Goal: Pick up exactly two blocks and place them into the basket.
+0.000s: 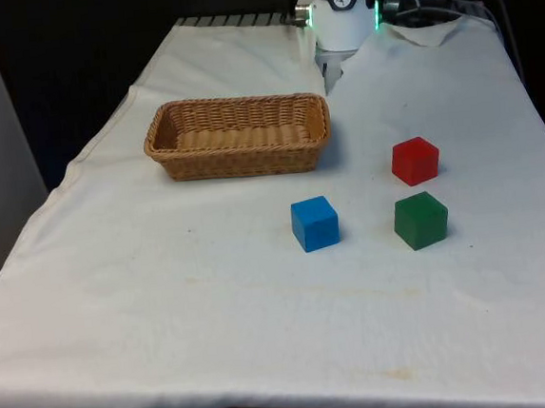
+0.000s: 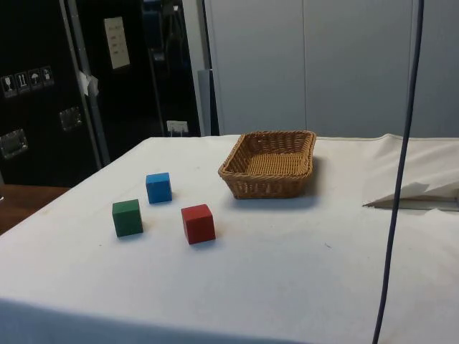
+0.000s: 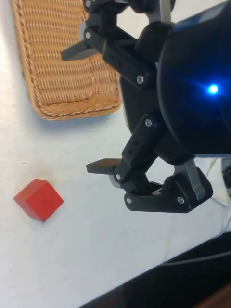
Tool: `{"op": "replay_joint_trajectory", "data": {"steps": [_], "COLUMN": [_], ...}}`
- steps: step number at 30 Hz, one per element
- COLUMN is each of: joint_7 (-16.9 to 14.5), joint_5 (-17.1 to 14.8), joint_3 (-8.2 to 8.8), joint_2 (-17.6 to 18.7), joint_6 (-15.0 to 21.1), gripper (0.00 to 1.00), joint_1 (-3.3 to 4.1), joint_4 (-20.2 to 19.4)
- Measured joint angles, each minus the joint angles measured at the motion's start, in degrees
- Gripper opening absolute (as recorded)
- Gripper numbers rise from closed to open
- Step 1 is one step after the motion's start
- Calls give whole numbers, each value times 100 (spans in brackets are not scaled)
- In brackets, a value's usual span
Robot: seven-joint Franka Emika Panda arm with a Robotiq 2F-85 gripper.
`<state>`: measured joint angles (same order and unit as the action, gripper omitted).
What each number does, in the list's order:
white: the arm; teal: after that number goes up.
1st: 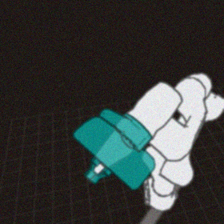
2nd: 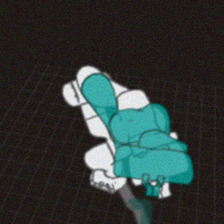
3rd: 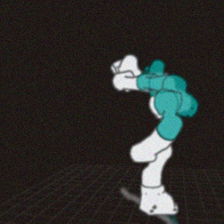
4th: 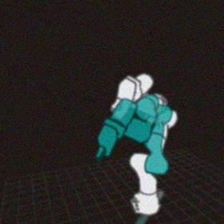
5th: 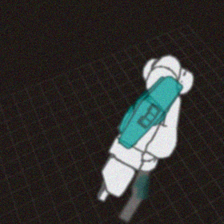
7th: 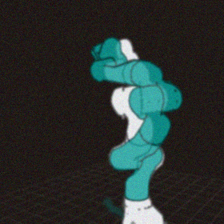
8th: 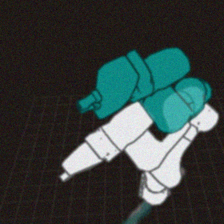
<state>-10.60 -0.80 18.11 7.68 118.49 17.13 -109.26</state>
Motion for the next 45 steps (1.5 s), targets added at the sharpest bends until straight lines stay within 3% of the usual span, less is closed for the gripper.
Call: {"op": "replay_joint_trajectory", "data": {"steps": [14,32,45], "joint_7": [-223,-395,-596], "joint_5": [92,178,201], "joint_3": [-17,-23,0], "joint_2": [814,2108,2607], "joint_6": [510,905,1180], "gripper": [100,100,100], "joint_1": [17,34,0], "joint_4": [275,1106,1415]}}
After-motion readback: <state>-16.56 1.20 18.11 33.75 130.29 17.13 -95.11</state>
